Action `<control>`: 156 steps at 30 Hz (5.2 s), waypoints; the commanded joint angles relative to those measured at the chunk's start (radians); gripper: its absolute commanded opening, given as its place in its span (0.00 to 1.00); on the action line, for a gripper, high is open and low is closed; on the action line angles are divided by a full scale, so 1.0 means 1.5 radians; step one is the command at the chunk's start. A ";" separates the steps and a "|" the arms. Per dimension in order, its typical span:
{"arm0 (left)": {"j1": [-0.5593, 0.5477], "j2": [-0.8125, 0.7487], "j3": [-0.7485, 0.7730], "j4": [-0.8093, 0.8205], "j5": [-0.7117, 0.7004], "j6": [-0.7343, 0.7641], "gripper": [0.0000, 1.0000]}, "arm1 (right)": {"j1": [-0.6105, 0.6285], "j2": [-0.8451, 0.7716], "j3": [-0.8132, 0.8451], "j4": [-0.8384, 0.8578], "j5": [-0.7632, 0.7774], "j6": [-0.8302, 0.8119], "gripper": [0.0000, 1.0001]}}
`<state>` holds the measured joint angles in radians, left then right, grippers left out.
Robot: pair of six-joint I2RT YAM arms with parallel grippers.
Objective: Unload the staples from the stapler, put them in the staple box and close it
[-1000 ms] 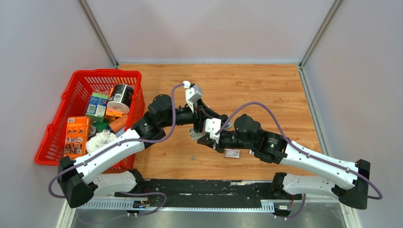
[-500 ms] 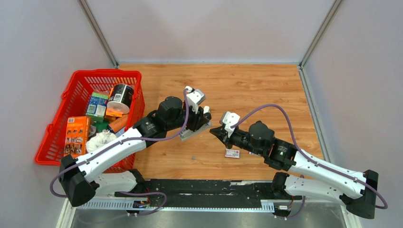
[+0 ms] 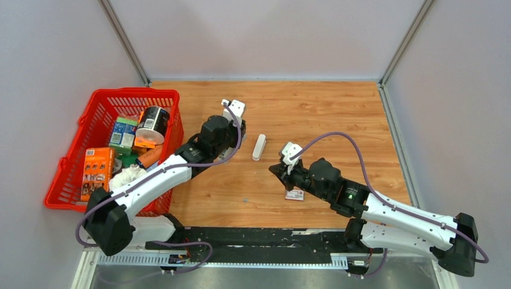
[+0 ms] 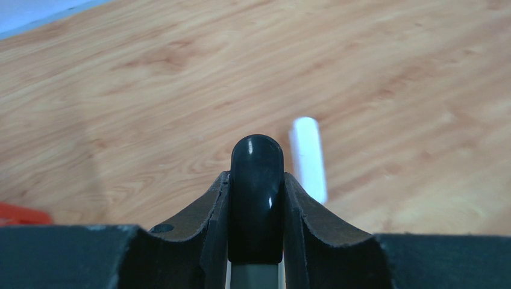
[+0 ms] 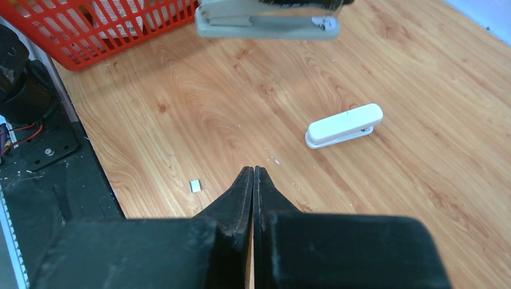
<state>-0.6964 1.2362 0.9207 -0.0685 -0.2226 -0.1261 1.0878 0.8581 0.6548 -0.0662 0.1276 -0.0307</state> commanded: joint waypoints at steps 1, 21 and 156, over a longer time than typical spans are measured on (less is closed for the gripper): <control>0.047 0.028 -0.005 0.132 -0.101 -0.008 0.00 | -0.002 0.013 -0.008 0.057 0.006 0.047 0.00; 0.147 0.251 -0.098 0.330 -0.043 -0.134 0.00 | 0.000 0.011 -0.025 0.058 -0.015 0.054 0.00; 0.156 0.184 0.037 -0.025 0.223 -0.065 0.19 | -0.003 0.001 -0.016 -0.036 0.147 0.099 0.63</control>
<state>-0.4603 1.6138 0.9440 -0.1127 0.0269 -0.2363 1.0878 0.8761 0.6067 -0.1223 0.2806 0.1089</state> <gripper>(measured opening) 0.101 0.589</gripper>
